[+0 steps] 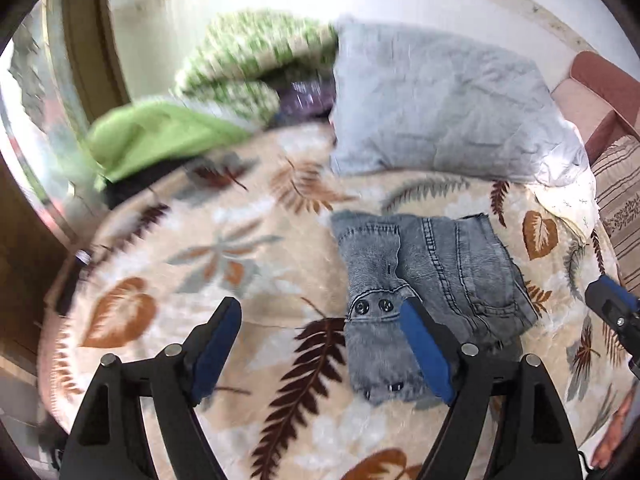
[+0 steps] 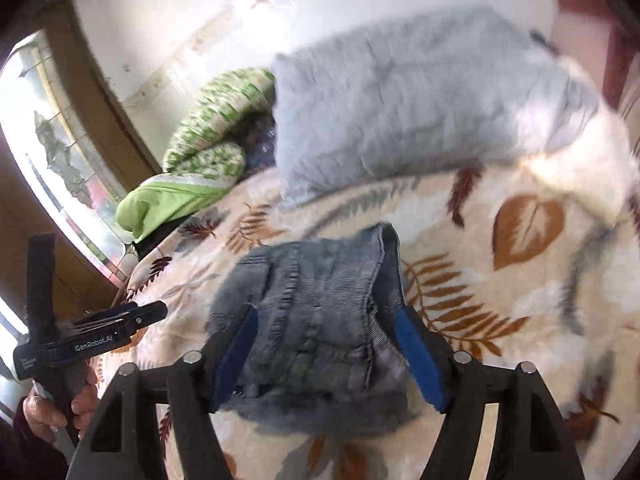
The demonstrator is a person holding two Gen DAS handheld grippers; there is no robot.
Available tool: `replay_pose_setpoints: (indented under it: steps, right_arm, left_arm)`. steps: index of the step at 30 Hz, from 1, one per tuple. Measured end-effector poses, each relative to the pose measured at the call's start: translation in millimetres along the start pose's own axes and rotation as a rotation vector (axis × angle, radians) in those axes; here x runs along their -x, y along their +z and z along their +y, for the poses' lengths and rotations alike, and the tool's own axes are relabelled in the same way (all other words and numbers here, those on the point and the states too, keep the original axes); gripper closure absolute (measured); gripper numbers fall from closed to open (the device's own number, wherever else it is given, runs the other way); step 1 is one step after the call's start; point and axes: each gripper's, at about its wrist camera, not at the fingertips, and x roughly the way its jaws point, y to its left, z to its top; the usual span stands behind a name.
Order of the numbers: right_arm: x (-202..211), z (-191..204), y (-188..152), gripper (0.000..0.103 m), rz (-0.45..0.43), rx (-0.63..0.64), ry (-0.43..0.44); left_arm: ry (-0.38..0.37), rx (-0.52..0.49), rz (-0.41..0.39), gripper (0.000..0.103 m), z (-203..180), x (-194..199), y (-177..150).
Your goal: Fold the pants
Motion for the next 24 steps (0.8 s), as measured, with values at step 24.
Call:
replay_pose_setpoints:
  steps: [24]
  right_arm:
    - [154.8,93.7,-43.1,0.018,-0.180,0.082,0.008]
  left_arm:
    - [0.079,0.008,-0.302,0.020,11.6,198.7,-50.2]
